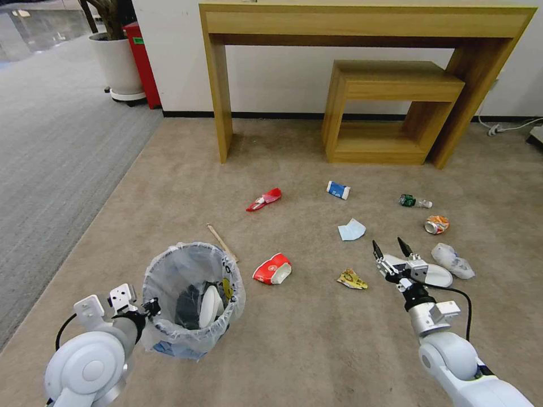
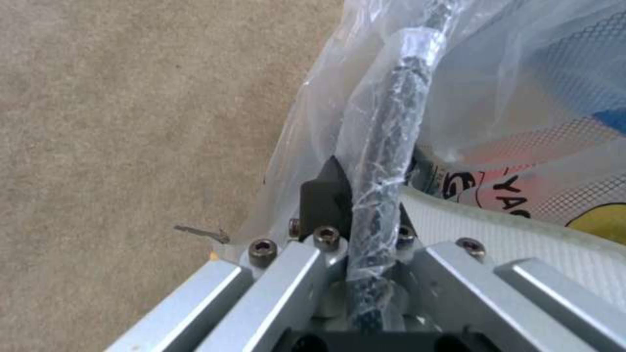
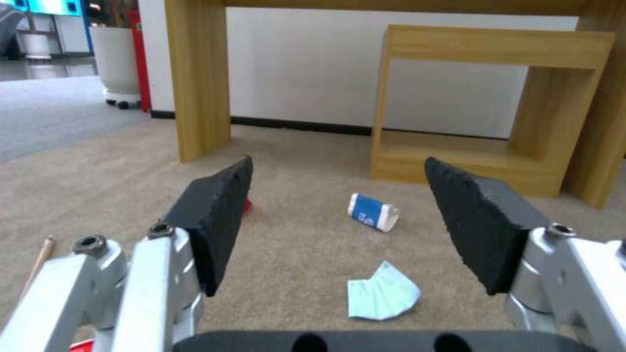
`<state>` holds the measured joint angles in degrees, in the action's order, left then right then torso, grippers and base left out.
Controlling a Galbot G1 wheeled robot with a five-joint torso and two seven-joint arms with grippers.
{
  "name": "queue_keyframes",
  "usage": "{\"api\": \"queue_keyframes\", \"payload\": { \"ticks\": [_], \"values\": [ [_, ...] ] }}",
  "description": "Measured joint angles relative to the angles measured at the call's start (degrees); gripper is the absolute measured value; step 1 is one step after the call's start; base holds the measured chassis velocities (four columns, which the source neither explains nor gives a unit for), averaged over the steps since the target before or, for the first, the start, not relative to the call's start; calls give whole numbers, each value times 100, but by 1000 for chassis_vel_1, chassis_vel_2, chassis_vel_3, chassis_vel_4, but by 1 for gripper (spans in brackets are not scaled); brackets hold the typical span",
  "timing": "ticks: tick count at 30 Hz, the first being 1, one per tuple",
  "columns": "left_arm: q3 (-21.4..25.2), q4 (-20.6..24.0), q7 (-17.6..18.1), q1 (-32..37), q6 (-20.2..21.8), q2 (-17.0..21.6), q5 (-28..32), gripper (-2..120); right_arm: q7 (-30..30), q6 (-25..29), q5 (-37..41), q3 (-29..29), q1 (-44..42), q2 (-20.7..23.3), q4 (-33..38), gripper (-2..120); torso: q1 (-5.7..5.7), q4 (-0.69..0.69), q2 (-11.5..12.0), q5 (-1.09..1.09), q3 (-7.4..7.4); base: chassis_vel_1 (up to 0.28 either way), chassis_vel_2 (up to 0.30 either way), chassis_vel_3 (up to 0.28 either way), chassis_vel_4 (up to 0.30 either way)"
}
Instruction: Pick up the trash bin and place the garbage on the floor into it.
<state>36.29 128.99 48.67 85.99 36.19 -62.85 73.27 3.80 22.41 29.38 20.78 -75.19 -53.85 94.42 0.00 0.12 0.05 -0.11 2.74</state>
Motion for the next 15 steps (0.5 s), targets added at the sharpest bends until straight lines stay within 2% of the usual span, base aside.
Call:
{"api": "queue_keyframes", "payload": {
  "ticks": [2, 6, 15],
  "values": [
    [6, 8, 5, -10, 0, -5, 18, 0, 0, 7, -23, -9, 0, -13, -18, 65, 0, 0, 0, 0, 0, 78, 62, -79, -72],
    [8, 8, 7, -12, 0, -6, 24, 0, -5, 25, -51, -17, -1, -23, -39, 63, 0, 0, 0, 0, 0, 97, 89, -98, -94],
    [-24, -19, 10, -22, 0, -42, 13, 0, -41, 70, -77, -28, 1, -39, -62, 64, 0, 0, 0, -1, 0, 93, 104, -94, -101]
  ]
}}
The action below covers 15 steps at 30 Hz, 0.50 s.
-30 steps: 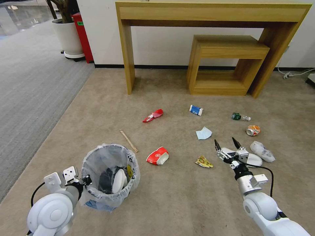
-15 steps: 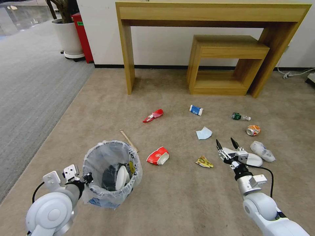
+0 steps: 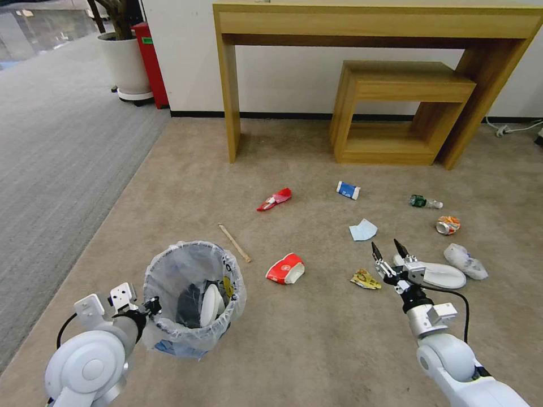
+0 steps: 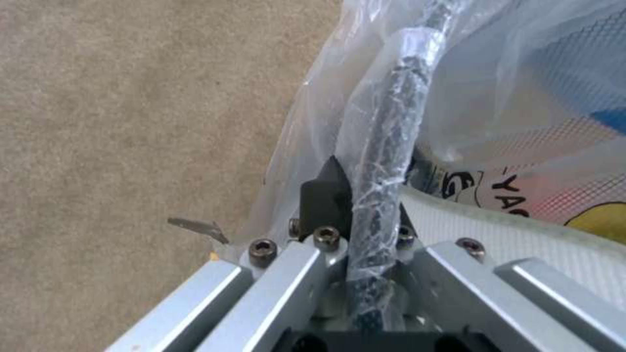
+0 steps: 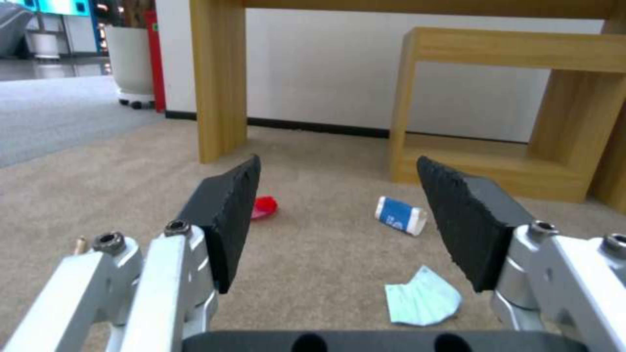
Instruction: Pick up the trash bin and place the garbage on the floor into it.
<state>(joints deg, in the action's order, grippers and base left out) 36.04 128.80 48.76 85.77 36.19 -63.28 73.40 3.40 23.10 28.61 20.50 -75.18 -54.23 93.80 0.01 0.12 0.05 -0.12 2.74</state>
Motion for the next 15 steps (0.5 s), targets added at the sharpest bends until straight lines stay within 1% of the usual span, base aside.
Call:
{"api": "queue_keyframes", "payload": {
  "ticks": [7, 12, 13, 15],
  "values": [
    [-11, -30, -8, -6, 1, -9, -12, 0, -34, 46, -6, 0, 0, -7, -36, 65, 0, 0, 0, 1, 0, 86, 81, -81, -81],
    [-7, -44, -13, -1, 1, -9, -18, 0, -63, 71, -8, -3, 5, -20, -66, 69, -1, 0, 0, 0, 0, 83, 80, -83, -77],
    [-7, -46, -15, 0, 1, -12, -20, 0, -79, 86, -6, -5, 6, -27, -76, 72, 0, 0, 0, 1, 0, 70, 69, -59, -57],
    [-6, -54, -16, 2, 2, -14, -24, 0, -92, 96, -5, -5, 2, -30, -82, 74, 0, 0, 0, 1, 0, 58, 69, -58, -50]
  ]
}}
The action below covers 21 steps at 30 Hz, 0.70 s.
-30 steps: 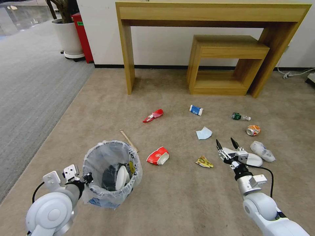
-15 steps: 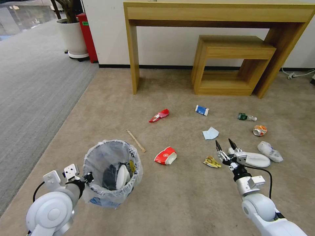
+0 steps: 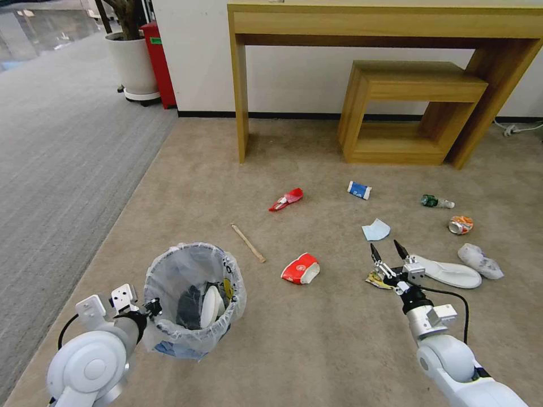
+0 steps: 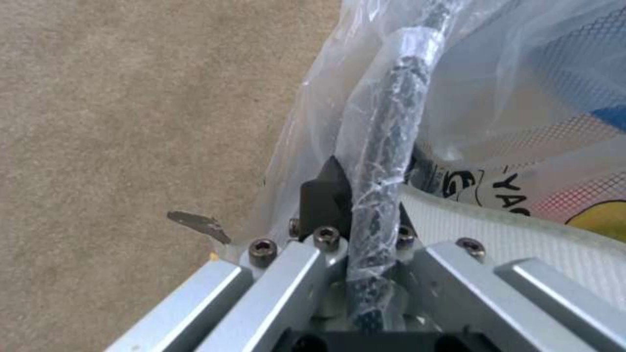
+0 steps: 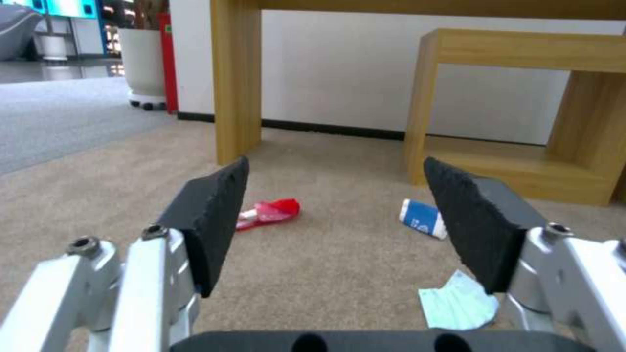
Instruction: Pick up the trash bin and place the garbage on the floor into it.
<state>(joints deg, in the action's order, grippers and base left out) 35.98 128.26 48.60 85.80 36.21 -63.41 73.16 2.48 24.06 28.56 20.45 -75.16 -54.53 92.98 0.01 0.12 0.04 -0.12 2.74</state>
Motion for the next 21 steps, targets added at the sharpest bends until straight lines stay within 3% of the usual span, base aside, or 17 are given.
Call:
{"api": "queue_keyframes", "payload": {
  "ticks": [8, 21],
  "values": [
    [-2, -20, -7, 0, 4, -2, -4, 0, -36, 45, 17, 9, -13, 3, -15, 98, 0, 1, 0, 0, 0, 5, 6, -7, -5],
    [1, -8, -14, 14, 5, -19, -13, 0, -79, 127, 37, -9, -15, 3, -15, 100, 0, 1, 0, 0, 0, 0, 0, 0, 0]
  ]
}}
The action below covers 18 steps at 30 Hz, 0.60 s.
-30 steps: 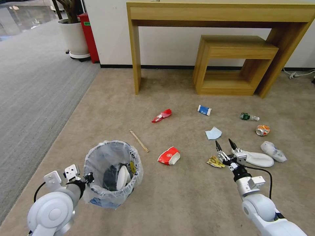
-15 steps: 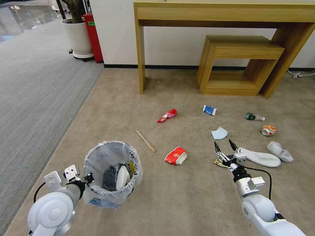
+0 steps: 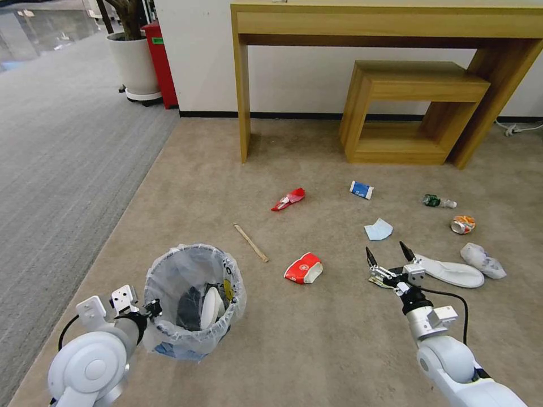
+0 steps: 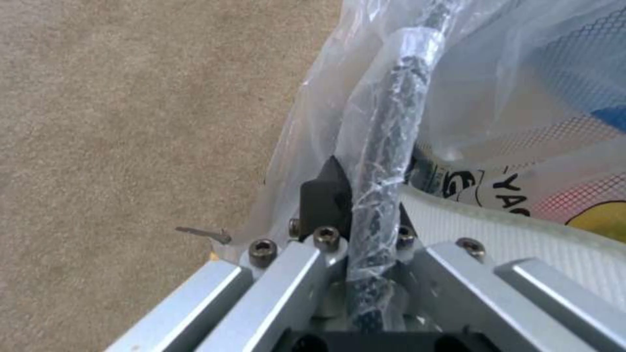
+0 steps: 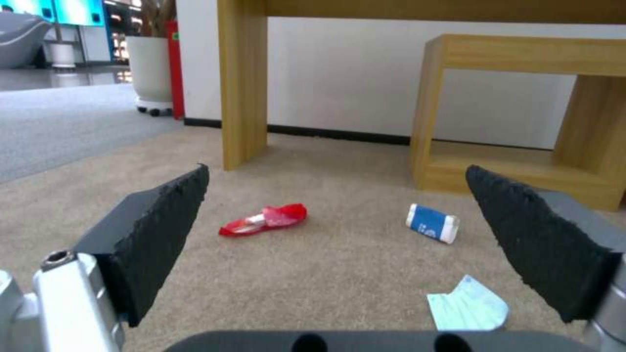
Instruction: Pick up the trash bin and place the garbage on the floor into it.
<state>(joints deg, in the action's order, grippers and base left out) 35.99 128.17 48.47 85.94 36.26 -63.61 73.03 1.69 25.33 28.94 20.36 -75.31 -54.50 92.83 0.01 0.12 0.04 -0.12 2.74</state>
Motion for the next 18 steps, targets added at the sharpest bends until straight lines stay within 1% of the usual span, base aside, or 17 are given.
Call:
{"api": "queue_keyframes", "payload": {
  "ticks": [18],
  "values": [
    [-1, 30, -10, 26, 0, -43, -36, 0, -42, 45, -73, 49, -40, 27, 19, 100, 0, 0, 0, 0, 0, 0, 0, 0, 0]
  ]
}}
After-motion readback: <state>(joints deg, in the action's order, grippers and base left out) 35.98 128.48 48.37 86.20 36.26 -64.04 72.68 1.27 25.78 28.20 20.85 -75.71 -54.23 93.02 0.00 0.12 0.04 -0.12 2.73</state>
